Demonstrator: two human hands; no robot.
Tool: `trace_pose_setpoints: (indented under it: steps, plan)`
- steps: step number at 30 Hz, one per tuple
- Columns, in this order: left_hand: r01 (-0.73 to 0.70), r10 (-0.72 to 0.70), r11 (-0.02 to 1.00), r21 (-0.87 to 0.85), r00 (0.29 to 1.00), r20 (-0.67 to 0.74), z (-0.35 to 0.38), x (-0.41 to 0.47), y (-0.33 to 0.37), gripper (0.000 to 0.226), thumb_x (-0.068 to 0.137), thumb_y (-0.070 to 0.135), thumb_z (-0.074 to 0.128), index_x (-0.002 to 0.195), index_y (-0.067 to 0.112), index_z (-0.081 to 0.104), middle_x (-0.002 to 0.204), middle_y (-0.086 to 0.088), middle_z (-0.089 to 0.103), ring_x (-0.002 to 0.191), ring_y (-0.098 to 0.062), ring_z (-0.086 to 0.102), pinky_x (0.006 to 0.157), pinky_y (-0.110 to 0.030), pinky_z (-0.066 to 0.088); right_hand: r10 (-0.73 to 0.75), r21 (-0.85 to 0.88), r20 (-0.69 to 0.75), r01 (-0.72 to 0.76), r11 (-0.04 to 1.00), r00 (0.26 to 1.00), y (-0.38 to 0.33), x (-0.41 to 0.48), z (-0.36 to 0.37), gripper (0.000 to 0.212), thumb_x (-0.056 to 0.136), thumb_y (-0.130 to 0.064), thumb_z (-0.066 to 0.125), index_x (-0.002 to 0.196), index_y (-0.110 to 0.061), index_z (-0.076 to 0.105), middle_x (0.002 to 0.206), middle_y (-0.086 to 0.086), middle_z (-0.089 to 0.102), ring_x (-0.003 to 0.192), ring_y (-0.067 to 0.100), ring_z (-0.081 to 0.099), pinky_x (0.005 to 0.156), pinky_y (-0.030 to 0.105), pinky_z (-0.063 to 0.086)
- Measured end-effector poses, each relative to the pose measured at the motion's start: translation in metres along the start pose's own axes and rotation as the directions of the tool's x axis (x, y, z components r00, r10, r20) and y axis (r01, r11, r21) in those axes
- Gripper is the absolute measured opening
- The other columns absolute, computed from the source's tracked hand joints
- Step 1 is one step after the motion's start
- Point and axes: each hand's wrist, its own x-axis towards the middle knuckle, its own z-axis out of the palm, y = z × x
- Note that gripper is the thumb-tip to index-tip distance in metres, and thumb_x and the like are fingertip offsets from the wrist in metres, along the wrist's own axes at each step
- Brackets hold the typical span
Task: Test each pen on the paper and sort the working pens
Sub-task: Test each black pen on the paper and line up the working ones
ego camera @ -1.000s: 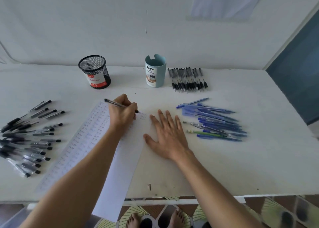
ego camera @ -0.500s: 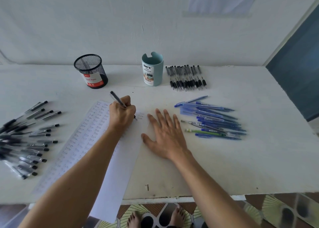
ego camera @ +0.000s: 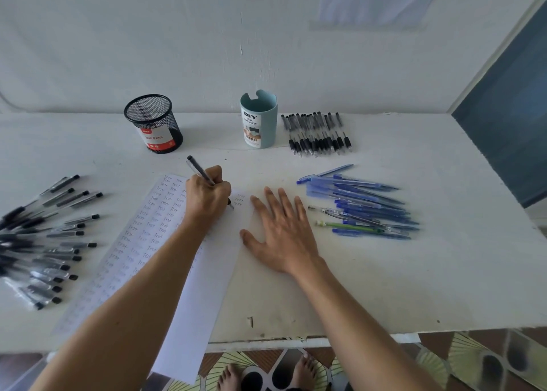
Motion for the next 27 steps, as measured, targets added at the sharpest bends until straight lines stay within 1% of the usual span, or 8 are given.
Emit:
trace_pose_setpoints:
  steps: [3,5,7,11,16,20,24,27]
  plan:
    - [0.004,-0.004,1.000,0.009,1.000,-0.007,0.0001,-0.0006,0.0011,0.028,0.069,-0.008,0.051,0.061,0.006,0.028,0.059,-0.007,0.030,0.048,-0.012,0.031,0.038,-0.021,0.026,0.002,-0.001,0.003,-0.002,1.000,1.000,-0.0005,-0.0003,-0.0005,0.086,0.083,-0.071,0.010,0.159,-0.032,0.005,0.167,0.001,-0.006,0.153,0.022,-0.012,0.122,0.049,-0.010]
    - [-0.006,0.006,1.000,0.007,1.000,-0.005,-0.0003,-0.0015,0.0021,0.028,0.070,-0.010,0.050,0.060,0.008,0.031,0.060,-0.008,0.030,0.052,-0.017,0.032,0.037,-0.018,0.026,0.000,-0.005,0.003,0.000,1.000,1.000,0.0000,-0.0003,-0.0001,0.083,0.086,-0.070,0.013,0.159,-0.031,0.005,0.167,0.001,-0.006,0.153,0.022,-0.012,0.122,0.049,-0.009]
    - [-0.004,0.004,1.000,0.009,1.000,-0.011,0.0000,-0.0020,0.0025,0.025,0.070,-0.010,0.050,0.062,0.003,0.030,0.060,-0.009,0.031,0.054,-0.019,0.032,0.037,-0.018,0.024,-0.001,0.000,-0.003,0.001,1.000,1.000,0.0005,-0.0003,0.0002,0.082,0.087,-0.070,0.016,0.159,-0.031,0.006,0.167,0.001,-0.005,0.153,0.022,-0.012,0.122,0.049,-0.009]
    - [-0.014,0.014,0.999,0.033,1.000,0.005,0.0020,-0.0005,0.0004,0.029,0.070,-0.006,0.053,0.061,0.007,0.028,0.057,-0.007,0.030,0.048,-0.011,0.027,0.040,-0.024,0.021,0.005,0.004,-0.006,-0.005,1.000,1.000,-0.0008,0.0000,0.0002,0.087,0.081,-0.072,0.008,0.158,-0.032,0.007,0.168,0.001,-0.004,0.153,0.022,-0.011,0.122,0.049,-0.009]
    - [-0.023,0.022,1.000,0.021,0.999,0.024,0.0015,-0.0015,0.0015,0.033,0.069,-0.008,0.051,0.060,0.012,0.026,0.058,-0.007,0.027,0.048,-0.011,0.022,0.040,-0.023,0.020,0.003,0.007,-0.009,-0.003,1.000,1.000,-0.0002,0.0000,0.0003,0.084,0.084,-0.071,0.014,0.159,-0.031,0.007,0.168,0.001,-0.003,0.153,0.022,-0.010,0.122,0.049,-0.010]
    - [-0.003,0.002,1.000,0.017,1.000,0.022,0.0018,-0.0012,0.0020,0.035,0.070,-0.008,0.051,0.058,0.015,0.028,0.058,-0.007,0.029,0.047,-0.010,0.028,0.042,-0.024,0.024,0.003,0.004,-0.009,-0.003,1.000,1.000,-0.0010,0.0002,-0.0005,0.086,0.083,-0.071,0.011,0.158,-0.031,0.007,0.168,0.001,-0.003,0.153,0.023,-0.010,0.122,0.049,-0.010]
    - [-0.012,0.011,1.000,0.021,0.999,0.039,0.0028,-0.0002,-0.0008,0.028,0.070,-0.006,0.053,0.063,0.009,0.030,0.058,-0.009,0.031,0.058,-0.020,0.034,0.051,-0.034,0.028,0.001,-0.006,-0.001,-0.001,1.000,1.000,-0.0008,0.0000,-0.0007,0.085,0.083,-0.071,0.011,0.159,-0.031,0.005,0.167,0.002,-0.004,0.153,0.023,-0.011,0.122,0.049,-0.010]
    - [-0.012,0.011,1.000,0.017,0.999,0.052,0.0023,-0.0006,-0.0005,0.030,0.068,-0.008,0.051,0.060,0.010,0.029,0.057,-0.007,0.030,0.054,-0.018,0.031,0.049,-0.031,0.026,0.002,-0.007,0.003,-0.002,1.000,1.000,-0.0014,0.0003,-0.0003,0.085,0.084,-0.071,0.011,0.159,-0.031,0.005,0.167,0.002,-0.005,0.153,0.023,-0.012,0.122,0.049,-0.010]
